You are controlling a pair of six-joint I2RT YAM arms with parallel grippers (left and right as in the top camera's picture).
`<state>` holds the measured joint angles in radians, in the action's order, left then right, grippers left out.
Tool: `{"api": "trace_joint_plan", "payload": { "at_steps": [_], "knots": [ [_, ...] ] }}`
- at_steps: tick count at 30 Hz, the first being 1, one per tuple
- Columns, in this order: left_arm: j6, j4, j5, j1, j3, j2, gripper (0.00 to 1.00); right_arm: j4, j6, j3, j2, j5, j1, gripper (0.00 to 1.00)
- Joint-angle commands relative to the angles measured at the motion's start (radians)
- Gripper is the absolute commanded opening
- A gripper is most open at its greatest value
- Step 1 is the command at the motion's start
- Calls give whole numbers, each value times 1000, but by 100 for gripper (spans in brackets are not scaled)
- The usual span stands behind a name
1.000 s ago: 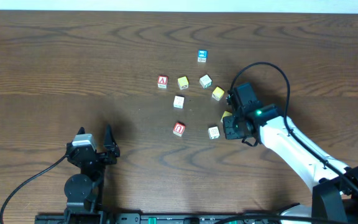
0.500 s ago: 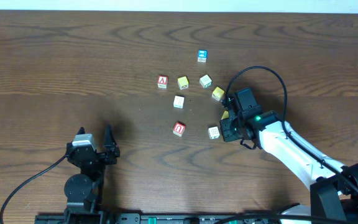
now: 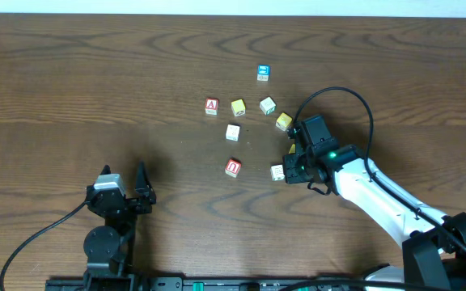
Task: Lift 5 blocks
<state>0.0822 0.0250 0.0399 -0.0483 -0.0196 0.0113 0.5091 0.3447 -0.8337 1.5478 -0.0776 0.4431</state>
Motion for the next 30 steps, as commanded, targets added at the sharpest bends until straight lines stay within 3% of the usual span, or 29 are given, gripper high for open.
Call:
{"api": "trace_joint_plan", "payload": {
  "at_steps": [1,30],
  "knots": [
    [8,44,24,4,16,0,73,6,91,5,9,2,11,16],
    [8,44,24,4,16,0,73,58,227,5,9,-19,11,15]
  ]
}}
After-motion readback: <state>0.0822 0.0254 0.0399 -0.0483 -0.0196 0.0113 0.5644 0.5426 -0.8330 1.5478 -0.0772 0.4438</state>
